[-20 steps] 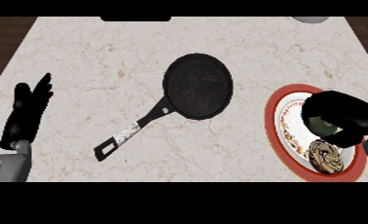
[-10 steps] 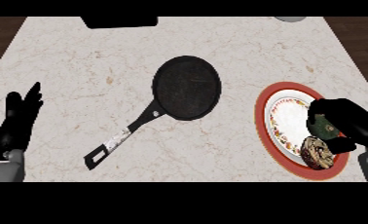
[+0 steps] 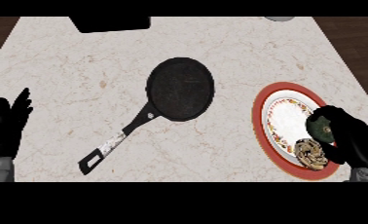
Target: Pick the squash from the plate and place it in the pan
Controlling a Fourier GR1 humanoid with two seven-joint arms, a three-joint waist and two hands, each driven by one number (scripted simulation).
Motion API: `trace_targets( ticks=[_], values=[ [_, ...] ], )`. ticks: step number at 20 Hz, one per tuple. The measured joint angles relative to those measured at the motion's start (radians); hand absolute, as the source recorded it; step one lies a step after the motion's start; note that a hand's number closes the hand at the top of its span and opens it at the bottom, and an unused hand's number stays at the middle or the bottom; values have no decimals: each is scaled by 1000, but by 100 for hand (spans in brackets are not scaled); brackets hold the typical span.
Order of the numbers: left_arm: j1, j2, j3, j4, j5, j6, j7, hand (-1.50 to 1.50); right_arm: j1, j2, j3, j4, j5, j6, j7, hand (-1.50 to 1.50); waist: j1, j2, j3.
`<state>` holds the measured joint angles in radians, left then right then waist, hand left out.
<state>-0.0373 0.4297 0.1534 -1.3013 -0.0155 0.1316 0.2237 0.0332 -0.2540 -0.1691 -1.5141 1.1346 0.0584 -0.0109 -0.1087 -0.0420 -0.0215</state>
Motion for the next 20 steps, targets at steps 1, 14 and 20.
trace_targets(
  ticks=[1,14,20],
  values=[
    [2,1,-2,-3,0,-4,2,0,17,27,9,-63,6,-21,23,150,2,0,1],
    [-55,-44,-55,-22,-31,-10,13,0,78,241,481,-640,216,11,562,150,94,36,19],
    [-84,-59,-62,-9,-51,-16,10,0,-162,251,527,-463,146,-61,771,150,114,43,21]
  ],
)
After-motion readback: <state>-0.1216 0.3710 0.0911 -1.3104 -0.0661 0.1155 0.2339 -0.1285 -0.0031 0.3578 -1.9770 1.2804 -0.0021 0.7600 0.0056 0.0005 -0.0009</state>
